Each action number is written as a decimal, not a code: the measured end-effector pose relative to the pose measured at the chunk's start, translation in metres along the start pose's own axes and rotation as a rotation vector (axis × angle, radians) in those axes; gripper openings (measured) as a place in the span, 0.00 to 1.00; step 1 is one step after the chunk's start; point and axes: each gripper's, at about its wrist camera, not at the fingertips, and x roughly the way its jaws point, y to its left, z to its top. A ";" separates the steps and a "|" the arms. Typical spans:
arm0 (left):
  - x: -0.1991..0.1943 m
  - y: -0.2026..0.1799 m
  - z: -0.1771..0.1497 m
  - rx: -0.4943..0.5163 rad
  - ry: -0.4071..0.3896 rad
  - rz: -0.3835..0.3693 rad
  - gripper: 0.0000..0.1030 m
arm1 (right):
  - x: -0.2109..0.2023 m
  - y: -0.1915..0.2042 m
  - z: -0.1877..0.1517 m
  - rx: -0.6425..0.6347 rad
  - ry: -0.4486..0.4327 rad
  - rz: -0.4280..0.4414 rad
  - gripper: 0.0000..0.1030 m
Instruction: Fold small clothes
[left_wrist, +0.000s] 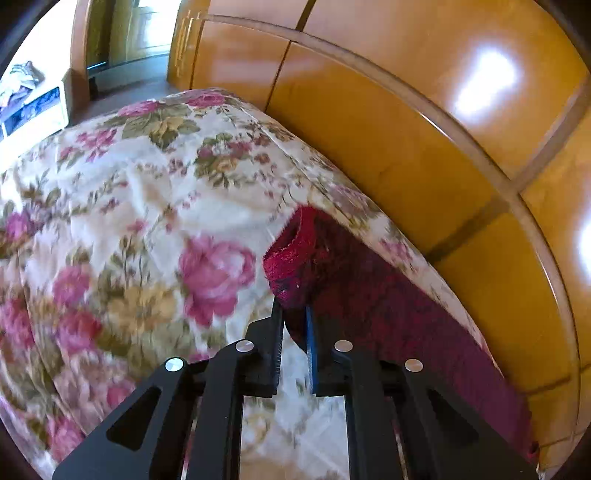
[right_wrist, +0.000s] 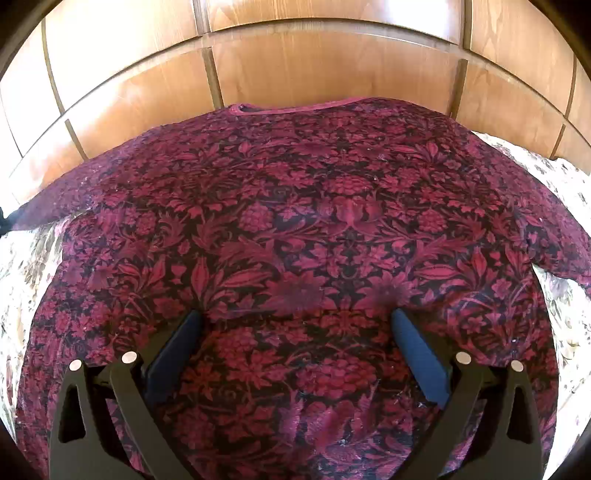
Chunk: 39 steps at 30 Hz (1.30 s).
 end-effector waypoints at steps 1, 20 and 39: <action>-0.006 0.002 -0.010 0.012 0.012 -0.007 0.24 | 0.000 0.000 -0.001 0.002 0.000 0.001 0.98; -0.141 -0.023 -0.279 0.601 0.448 -0.646 0.69 | -0.120 -0.125 -0.112 0.208 0.094 -0.025 0.98; -0.204 -0.013 -0.336 0.718 0.439 -0.642 0.12 | -0.194 -0.096 -0.165 -0.049 0.178 0.163 0.18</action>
